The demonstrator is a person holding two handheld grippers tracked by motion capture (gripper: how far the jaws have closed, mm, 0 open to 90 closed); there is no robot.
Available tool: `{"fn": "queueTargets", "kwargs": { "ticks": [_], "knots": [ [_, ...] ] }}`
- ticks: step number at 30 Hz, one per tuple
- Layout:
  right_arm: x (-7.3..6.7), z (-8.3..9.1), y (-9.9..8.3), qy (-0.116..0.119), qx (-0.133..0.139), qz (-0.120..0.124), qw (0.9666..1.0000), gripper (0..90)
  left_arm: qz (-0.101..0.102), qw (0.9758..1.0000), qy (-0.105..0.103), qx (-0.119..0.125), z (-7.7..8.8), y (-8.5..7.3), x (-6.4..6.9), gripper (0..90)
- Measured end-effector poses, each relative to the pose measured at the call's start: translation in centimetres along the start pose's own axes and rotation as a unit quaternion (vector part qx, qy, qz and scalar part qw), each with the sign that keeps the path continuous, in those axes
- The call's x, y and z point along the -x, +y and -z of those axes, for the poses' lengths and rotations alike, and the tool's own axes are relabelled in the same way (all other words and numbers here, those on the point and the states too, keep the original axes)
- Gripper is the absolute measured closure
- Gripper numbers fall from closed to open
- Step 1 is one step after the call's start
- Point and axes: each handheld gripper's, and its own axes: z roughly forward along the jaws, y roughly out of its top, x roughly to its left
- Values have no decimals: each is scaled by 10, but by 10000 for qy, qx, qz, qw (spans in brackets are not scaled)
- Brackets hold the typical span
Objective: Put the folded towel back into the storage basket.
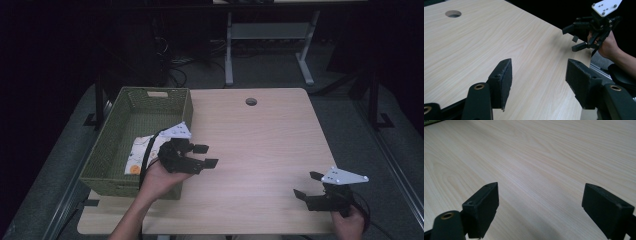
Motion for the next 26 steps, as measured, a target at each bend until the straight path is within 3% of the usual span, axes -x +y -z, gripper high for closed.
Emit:
{"fn": "queueTargets", "kwargs": {
  "ticks": [10,12,15,21,22,26],
  "knots": [
    [5,2,-2,-41,49,-63,10000,135,-153,9998,-109,-67,-34,8,23,372],
    [5,2,-2,-45,34,-99,9999,135,-74,9997,-239,-22,-42,8,27,366],
    [7,2,-3,-52,20,-106,9999,135,-168,9998,-90,-114,-54,5,33,366],
    [7,2,-4,-78,-12,-92,9999,136,-195,9996,-86,-162,-73,-8,43,362],
    [7,2,-4,-93,-27,-77,9999,135,-292,9993,-21,-232,-77,-10,45,361],
    [7,1,-4,-69,-20,-29,10000,135,-266,9994,-57,-224,-87,-19,52,350]
  ]
}}
